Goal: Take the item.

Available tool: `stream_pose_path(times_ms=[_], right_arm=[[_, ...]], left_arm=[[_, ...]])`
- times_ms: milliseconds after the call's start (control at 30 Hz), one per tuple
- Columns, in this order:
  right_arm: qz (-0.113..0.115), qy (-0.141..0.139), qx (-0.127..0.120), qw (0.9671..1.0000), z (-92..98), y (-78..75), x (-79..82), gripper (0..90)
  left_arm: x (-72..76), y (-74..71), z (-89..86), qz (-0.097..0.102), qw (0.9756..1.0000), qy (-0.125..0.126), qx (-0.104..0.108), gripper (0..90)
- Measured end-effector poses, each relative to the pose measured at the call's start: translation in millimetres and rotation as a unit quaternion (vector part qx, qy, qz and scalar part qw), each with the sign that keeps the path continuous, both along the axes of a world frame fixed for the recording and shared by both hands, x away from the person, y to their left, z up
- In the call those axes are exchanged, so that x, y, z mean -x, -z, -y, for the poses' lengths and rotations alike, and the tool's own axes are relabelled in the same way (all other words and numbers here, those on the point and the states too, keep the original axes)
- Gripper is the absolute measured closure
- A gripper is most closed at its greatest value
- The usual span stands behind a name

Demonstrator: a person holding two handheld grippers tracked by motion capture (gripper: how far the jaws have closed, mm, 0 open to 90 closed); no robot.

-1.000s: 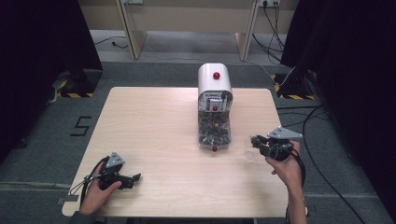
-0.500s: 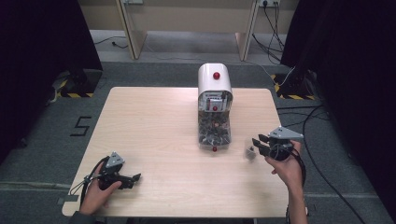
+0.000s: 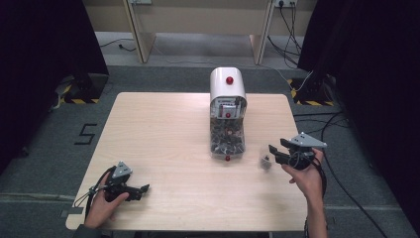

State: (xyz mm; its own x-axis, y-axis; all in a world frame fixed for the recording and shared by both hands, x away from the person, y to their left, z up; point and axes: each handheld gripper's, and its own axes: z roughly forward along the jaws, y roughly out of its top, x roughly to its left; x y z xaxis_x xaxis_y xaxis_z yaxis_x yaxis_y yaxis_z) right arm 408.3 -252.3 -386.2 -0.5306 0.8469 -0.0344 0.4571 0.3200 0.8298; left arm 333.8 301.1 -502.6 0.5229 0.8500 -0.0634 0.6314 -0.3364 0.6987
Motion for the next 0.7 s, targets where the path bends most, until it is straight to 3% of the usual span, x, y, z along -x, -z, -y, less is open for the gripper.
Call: stream_pose_path(times_ms=[233, 700], right_arm=[[0.005, 0.018, -0.014, 0.9997, 8.0, -1.4, -0.2, 44.5], [0.007, 0.042, -0.018, 0.9989, 21.6, 0.5, -2.7, 41.7]], left_arm=[[0.0, 0.0, 0.0, 0.0, 1.0, 0.0, 0.0, 0.0], [0.0, 0.0, 0.0, 0.0, 1.0, 0.0, 0.0, 0.0]])
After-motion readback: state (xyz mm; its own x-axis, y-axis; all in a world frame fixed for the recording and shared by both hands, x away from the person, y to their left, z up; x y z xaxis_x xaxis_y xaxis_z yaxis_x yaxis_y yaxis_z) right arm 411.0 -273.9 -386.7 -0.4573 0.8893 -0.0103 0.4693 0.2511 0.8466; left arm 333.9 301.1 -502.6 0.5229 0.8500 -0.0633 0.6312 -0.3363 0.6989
